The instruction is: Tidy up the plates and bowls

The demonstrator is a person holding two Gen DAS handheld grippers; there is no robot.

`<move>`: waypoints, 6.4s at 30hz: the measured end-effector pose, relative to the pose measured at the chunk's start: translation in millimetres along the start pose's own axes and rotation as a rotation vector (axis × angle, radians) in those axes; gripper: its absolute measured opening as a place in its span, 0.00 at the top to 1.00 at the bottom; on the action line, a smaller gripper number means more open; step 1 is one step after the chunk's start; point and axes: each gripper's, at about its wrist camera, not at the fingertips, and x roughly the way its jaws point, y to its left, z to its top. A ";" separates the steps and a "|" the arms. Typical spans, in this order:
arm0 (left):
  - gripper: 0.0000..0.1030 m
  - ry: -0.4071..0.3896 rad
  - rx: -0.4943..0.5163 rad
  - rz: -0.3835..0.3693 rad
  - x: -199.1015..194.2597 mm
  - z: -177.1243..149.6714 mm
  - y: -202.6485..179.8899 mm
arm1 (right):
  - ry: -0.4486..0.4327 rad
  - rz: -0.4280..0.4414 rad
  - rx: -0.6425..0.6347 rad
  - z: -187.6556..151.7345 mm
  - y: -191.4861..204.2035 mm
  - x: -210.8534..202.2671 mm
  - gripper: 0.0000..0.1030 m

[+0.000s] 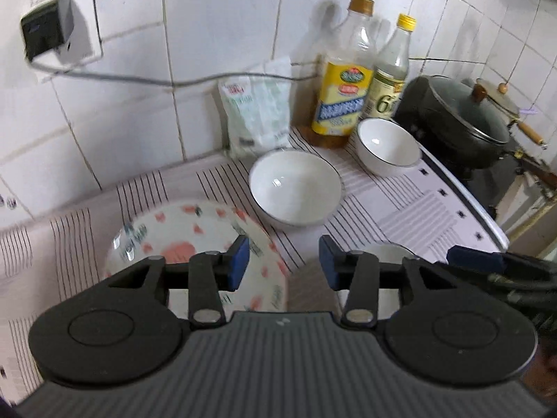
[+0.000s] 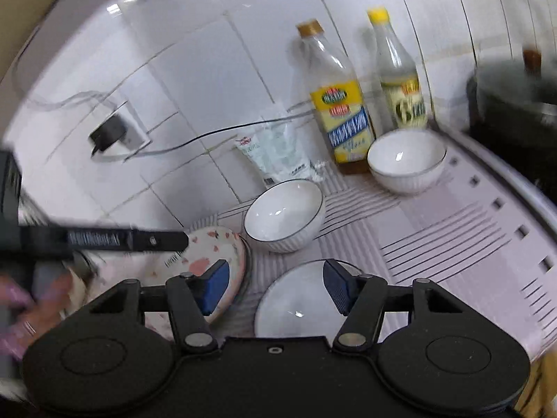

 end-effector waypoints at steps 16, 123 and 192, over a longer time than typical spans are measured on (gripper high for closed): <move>0.51 0.045 0.044 0.063 130.9 38.8 22.2 | 0.165 -0.101 0.278 58.3 -51.3 123.7 0.51; 0.85 0.230 0.046 -0.030 61.9 -34.0 -75.6 | 0.030 -0.230 -0.164 -21.5 -30.5 2.0 0.74; 0.86 0.155 -0.002 -0.188 228.7 92.3 -117.8 | -0.055 -0.260 -0.461 67.6 -127.7 140.9 0.07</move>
